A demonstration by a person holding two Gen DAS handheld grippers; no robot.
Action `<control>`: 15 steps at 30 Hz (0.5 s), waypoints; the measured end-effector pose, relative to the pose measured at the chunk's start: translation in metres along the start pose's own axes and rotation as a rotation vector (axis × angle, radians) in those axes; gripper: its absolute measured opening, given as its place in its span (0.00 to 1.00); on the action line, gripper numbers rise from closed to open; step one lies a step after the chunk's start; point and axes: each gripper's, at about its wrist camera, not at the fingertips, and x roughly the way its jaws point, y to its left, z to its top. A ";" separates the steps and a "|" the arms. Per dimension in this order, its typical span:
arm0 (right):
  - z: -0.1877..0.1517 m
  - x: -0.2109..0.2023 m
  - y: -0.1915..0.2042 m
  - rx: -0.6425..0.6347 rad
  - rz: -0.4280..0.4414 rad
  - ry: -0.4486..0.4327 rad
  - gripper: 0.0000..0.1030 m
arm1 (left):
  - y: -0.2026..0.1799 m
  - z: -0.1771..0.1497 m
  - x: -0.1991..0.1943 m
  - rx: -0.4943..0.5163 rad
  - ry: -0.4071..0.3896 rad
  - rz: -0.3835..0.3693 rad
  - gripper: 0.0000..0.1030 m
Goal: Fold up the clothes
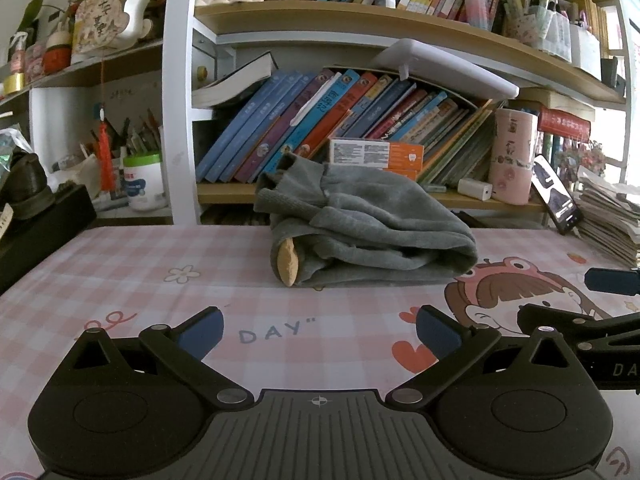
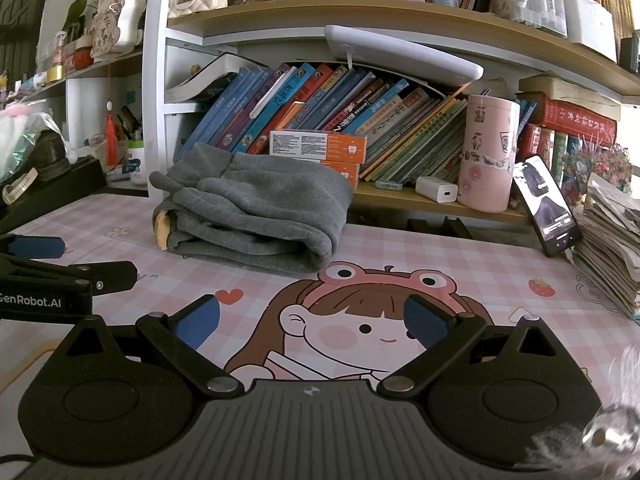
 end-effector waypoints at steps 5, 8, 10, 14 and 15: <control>0.000 0.000 0.000 0.000 0.003 0.002 0.97 | -0.001 0.000 0.000 0.002 0.000 -0.003 1.00; 0.000 0.001 -0.001 0.001 0.004 0.003 0.97 | 0.000 0.000 0.000 0.001 0.001 -0.005 1.00; 0.001 0.001 -0.001 0.001 0.004 0.003 0.97 | -0.001 0.000 0.001 0.001 0.001 -0.006 1.00; 0.001 0.001 0.000 0.000 0.004 0.003 0.97 | -0.001 0.000 0.001 0.001 0.002 -0.008 1.00; 0.001 0.001 0.000 0.000 0.004 0.003 0.97 | -0.001 0.000 0.001 0.001 0.002 -0.008 1.00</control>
